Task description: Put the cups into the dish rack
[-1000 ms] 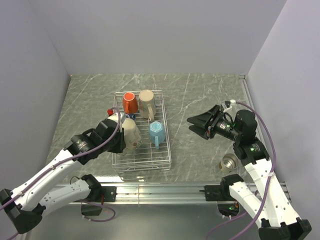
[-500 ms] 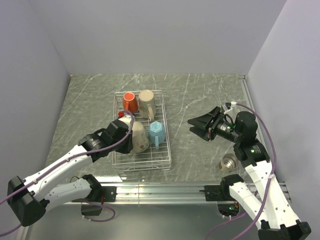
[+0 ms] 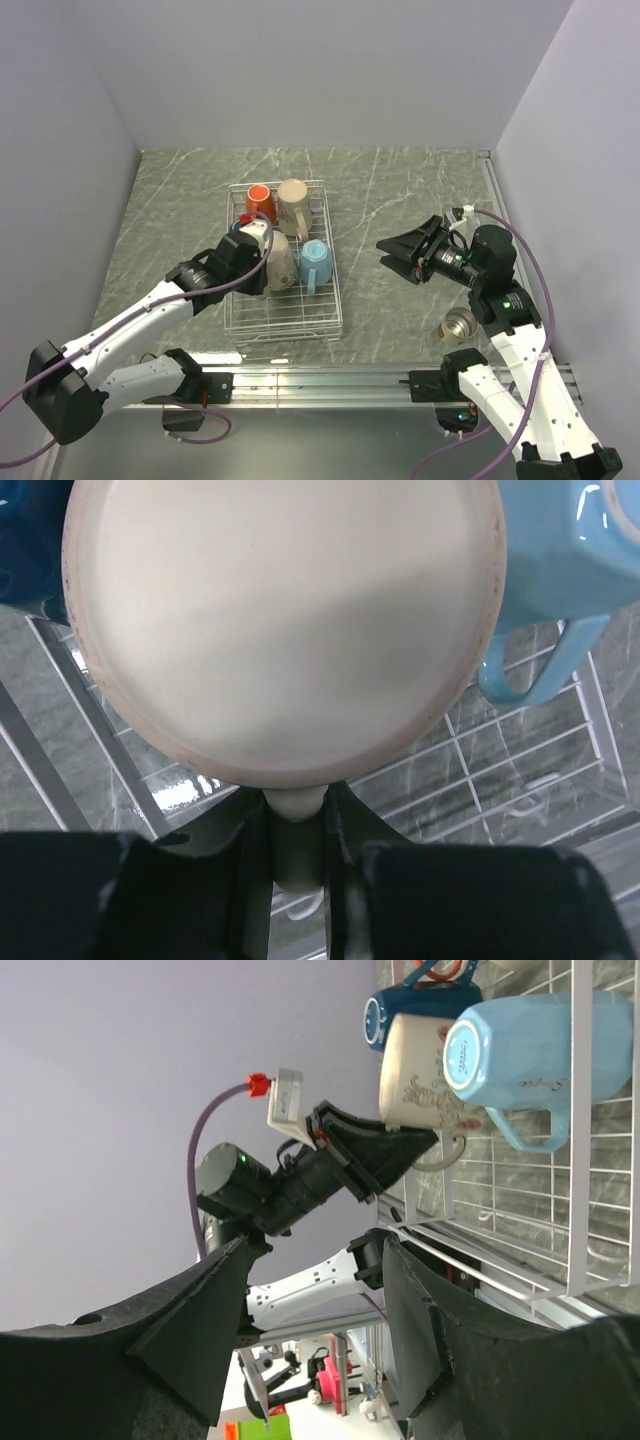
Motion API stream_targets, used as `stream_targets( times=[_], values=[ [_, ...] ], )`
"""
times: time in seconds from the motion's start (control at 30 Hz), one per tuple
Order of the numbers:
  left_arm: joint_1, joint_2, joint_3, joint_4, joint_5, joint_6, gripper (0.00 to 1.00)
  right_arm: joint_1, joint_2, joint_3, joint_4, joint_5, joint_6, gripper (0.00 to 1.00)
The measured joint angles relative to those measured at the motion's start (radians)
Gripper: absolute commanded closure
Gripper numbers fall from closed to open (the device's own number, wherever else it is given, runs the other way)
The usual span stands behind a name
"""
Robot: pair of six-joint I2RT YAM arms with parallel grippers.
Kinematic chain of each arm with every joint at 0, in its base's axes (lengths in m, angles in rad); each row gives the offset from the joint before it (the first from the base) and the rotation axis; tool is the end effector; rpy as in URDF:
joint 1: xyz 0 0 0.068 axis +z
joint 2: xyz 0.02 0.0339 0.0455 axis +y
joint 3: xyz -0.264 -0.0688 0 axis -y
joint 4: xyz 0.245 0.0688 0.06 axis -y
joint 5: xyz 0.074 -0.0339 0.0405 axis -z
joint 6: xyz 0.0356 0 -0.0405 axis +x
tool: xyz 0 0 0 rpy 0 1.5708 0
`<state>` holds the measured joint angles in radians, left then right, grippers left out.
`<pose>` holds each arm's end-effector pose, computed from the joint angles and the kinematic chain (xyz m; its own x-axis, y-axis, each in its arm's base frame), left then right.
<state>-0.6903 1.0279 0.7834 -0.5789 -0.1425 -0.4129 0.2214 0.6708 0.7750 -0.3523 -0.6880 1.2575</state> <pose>0.1652 -0.1299 0.2583 -0.7411 0.0969 -0.6644 0.2822 0.9428 -0.1773 0.1404 0.0548 0.3378 -0.8065 0.5718 -0.1504 -0.0095 0.2419 0.9703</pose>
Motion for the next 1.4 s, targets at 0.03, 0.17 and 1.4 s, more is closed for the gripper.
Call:
stream_targets(
  times=[0.03, 0.17, 1.4],
  values=[
    [0.011, 0.010, 0.000, 0.014, 0.007, 0.008, 1.00, 0.000, -0.001, 0.000, -0.004, 0.000, 0.000, 0.37],
    [0.029, 0.044, 0.000, 0.052, 0.021, 0.034, 1.00, -0.002, -0.007, 0.000, -0.021, 0.010, -0.004, 0.37],
    [0.048, 0.027, 0.212, -0.021, 0.014, 0.010, 0.02, -0.006, 0.061, 0.164, -0.761, 0.663, -0.456, 0.40]
  ],
)
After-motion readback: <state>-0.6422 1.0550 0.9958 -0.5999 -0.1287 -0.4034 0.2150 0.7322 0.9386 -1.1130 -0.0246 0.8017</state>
